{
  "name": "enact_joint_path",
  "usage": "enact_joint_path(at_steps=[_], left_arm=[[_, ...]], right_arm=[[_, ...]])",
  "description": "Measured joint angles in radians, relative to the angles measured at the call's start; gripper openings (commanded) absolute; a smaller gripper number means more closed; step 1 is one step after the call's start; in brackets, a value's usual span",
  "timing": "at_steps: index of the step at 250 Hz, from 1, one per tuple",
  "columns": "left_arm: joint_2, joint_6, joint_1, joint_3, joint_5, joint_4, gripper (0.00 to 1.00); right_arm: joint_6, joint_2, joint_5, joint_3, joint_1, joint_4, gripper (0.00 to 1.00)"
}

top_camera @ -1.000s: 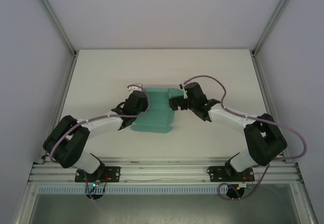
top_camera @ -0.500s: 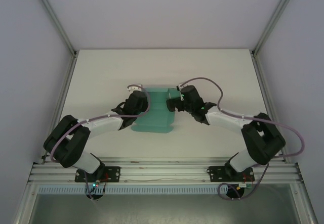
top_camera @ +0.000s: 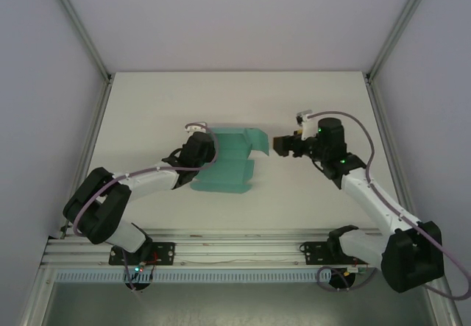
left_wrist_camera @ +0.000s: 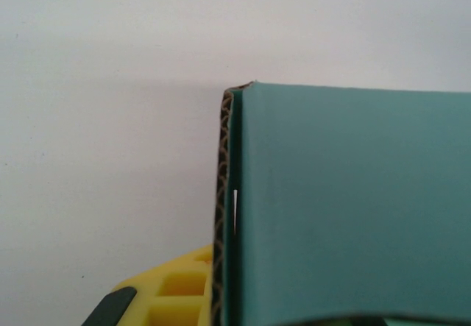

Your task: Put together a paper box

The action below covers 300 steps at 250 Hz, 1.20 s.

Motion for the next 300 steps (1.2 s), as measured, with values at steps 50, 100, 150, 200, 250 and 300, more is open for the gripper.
enact_joint_path(at_steps=[50, 100, 150, 200, 250, 300], left_arm=[[-0.011, 0.015, 0.007, 0.0, 0.025, 0.0, 0.0], [-0.013, 0.026, 0.007, 0.0, 0.038, 0.0, 0.0], [-0.013, 0.026, 0.007, 0.003, 0.042, -0.001, 0.0], [-0.013, 0.026, 0.007, 0.006, 0.04, -0.001, 0.0], [0.008, 0.022, 0.015, 0.023, 0.033, -0.001, 0.0], [0.016, 0.022, 0.023, 0.024, 0.002, -0.016, 0.0]], right_arm=[[-0.143, 0.171, -0.21, 0.082, -0.085, -0.097, 0.51], [-0.335, 0.333, -0.375, 0.212, -0.046, -0.204, 0.5], [-0.439, 0.406, -0.43, 0.275, 0.032, -0.274, 0.46], [-0.408, 0.439, -0.429, 0.285, 0.098, -0.232, 0.43], [-0.273, 0.483, -0.38, 0.289, 0.157, -0.097, 0.39], [-0.187, 0.53, -0.276, 0.319, 0.225, -0.053, 0.41]])
